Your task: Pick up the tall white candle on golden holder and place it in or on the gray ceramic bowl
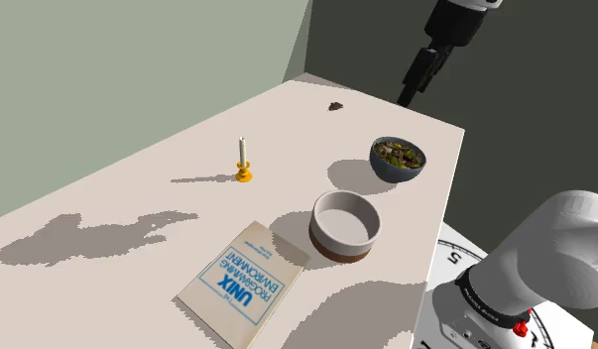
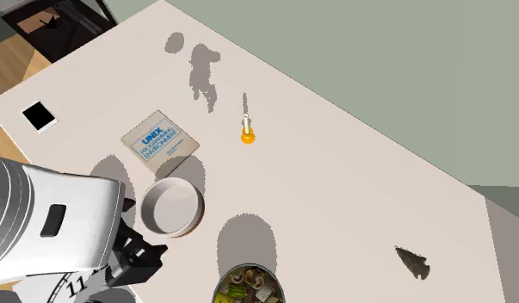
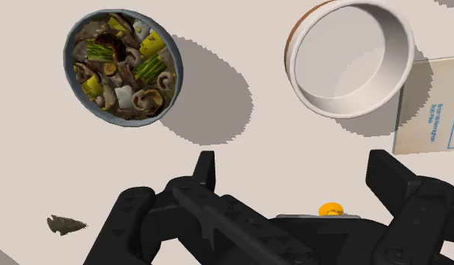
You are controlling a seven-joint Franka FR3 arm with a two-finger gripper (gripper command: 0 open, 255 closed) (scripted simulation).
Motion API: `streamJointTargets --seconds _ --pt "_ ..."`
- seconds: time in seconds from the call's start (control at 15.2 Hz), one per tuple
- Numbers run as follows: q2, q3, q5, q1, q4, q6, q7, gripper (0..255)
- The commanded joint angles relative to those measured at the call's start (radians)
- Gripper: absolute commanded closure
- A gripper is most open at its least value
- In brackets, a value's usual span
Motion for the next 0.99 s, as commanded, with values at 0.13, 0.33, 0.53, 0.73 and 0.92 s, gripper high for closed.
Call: streamJointTargets --seconds 0.13,0.33,0.53,0.73,0.92 --pt "0.072 0.010 0.002 0.009 0.020 0.045 -0.012 0" --pt "0.183 0.026 0.004 0.023 0.059 0.107 -0.028 0" --pt "0.295 0.043 0.002 0.035 0.108 0.159 -0.043 0" --pt "0.408 0.061 -0.004 0.046 0.167 0.203 -0.056 0" --pt "0.522 0.080 -0.014 0.057 0.236 0.237 -0.066 0"
